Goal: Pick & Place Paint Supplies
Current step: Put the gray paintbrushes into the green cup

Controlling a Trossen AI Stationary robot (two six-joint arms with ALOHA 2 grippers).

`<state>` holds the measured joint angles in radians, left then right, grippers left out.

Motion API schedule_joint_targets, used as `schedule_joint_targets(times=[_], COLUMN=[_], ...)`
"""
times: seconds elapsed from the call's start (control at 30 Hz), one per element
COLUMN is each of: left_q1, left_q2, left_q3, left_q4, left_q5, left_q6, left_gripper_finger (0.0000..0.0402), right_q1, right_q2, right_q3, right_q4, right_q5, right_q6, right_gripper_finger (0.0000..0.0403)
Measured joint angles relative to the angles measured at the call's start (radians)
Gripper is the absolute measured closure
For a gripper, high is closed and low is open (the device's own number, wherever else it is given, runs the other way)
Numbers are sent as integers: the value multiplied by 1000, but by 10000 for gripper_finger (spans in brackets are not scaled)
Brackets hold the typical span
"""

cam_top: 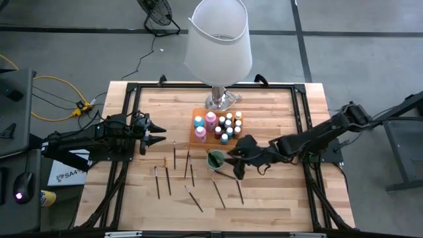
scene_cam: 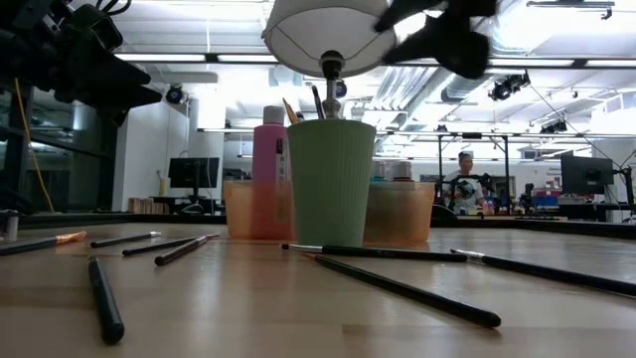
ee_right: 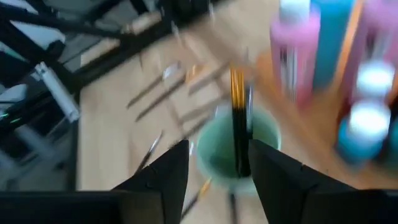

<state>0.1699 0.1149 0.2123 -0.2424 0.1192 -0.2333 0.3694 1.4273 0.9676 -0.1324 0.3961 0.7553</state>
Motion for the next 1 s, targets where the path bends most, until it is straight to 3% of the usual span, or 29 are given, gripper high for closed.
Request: schedule_joint_targets(times=[0.23, 0.5, 0.7, 1.0], left_q1=[0, 0, 0, 0], left_q2=[0, 0, 0, 0], left_q3=[0, 0, 0, 0], left_q4=[0, 0, 0, 0], left_q5=[0, 0, 0, 0], left_q6=[0, 0, 0, 0], left_gripper_finger=[229, 229, 229, 229], right_q1=[37, 40, 4, 4], right_q2=[-35, -7, 53, 200], right_q3=[0, 0, 10, 117], right_q4=[-248, -344, -352, -394], right_q5=[-205, -253, -321, -328], right_q6=[417, 733, 789, 730], right_gripper_finger=[256, 263, 264, 264])
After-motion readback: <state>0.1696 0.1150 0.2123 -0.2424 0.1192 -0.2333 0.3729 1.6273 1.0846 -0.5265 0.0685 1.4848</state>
